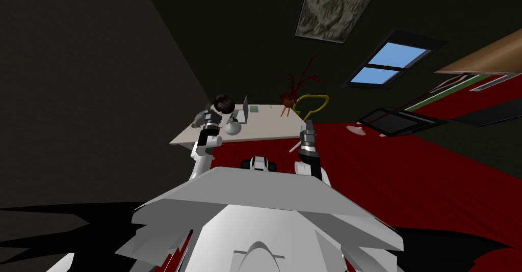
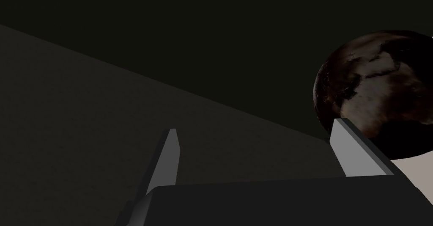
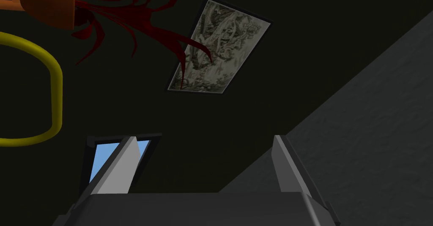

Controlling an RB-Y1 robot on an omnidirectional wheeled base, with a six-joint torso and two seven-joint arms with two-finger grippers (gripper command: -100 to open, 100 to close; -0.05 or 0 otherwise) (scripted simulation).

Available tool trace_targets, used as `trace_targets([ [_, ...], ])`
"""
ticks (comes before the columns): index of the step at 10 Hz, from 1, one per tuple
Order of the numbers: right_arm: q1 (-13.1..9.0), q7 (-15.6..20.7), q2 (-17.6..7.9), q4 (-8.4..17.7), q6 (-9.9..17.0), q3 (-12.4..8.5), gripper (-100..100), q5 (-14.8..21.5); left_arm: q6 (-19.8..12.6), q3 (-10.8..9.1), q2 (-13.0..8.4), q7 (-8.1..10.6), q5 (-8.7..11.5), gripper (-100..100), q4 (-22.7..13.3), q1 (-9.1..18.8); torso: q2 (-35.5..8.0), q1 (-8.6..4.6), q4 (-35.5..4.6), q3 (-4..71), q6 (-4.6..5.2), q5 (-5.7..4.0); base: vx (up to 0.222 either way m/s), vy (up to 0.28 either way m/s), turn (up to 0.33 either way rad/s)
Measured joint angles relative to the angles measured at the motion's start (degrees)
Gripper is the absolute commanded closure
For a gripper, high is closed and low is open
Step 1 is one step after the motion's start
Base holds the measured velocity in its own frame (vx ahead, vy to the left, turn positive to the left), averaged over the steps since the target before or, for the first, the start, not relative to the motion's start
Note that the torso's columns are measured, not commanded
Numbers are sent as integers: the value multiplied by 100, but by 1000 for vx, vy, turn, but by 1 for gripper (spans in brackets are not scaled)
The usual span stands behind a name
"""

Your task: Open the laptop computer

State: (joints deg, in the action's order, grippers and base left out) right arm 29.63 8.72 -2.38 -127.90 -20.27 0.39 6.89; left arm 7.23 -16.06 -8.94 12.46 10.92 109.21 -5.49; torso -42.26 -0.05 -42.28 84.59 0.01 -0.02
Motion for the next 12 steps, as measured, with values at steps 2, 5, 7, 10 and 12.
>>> trace_targets([
  [2,0,0,0,0,0,0,0,0,-272,-222,-3,68,80,-100,-269,228,2,10,1,1,-1,3,68,-132,-51],
  [5,-1,0,-1,0,0,-1,0,0,-639,-453,97,105,130,-100,-454,485,-12,16,-4,-8,-1,5,29,-88,-37],
  [7,0,0,0,0,0,0,0,0,-943,-655,155,158,197,-100,-623,666,5,-3,2,3,-1,-1,62,-127,-40],
  [10,0,0,0,0,0,0,0,0,-1356,-959,255,213,271,-100,-984,1028,-3,11,-1,-2,-2,3,64,-121,-45],
  [12,0,0,0,0,0,-1,0,0,-1587,-1145,266,256,328,-100,-1255,1258,-8,8,-2,-6,-2,3,53,-112,-43],
])
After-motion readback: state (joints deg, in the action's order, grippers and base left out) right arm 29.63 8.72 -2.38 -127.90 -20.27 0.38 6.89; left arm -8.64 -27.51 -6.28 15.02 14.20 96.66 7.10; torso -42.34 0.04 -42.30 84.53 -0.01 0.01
